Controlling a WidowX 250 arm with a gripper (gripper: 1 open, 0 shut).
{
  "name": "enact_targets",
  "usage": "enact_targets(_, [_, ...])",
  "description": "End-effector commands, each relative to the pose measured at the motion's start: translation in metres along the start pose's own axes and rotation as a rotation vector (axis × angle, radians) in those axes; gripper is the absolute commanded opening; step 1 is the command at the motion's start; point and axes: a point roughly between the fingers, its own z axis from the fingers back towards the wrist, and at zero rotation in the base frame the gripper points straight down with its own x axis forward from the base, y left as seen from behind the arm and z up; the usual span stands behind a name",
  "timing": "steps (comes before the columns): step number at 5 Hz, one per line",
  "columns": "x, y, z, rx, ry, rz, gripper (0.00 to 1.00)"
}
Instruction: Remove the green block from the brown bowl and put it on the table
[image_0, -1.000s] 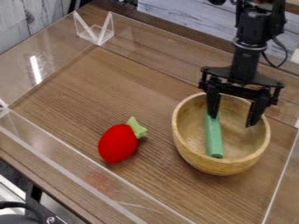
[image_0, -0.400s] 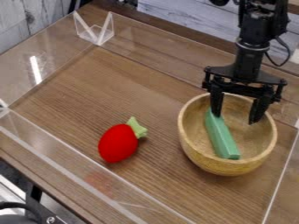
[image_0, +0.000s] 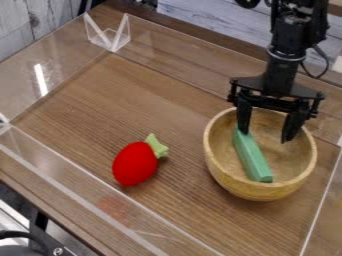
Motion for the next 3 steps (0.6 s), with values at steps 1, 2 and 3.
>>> enact_targets(1, [0.003,0.009,-0.011,0.009,0.017,0.033,1.0])
enact_targets(2, [0.009,0.015,-0.019,0.011,0.019,0.066,1.0])
enact_targets(3, [0.001,0.017,-0.029,0.021,0.02,0.051,1.0])
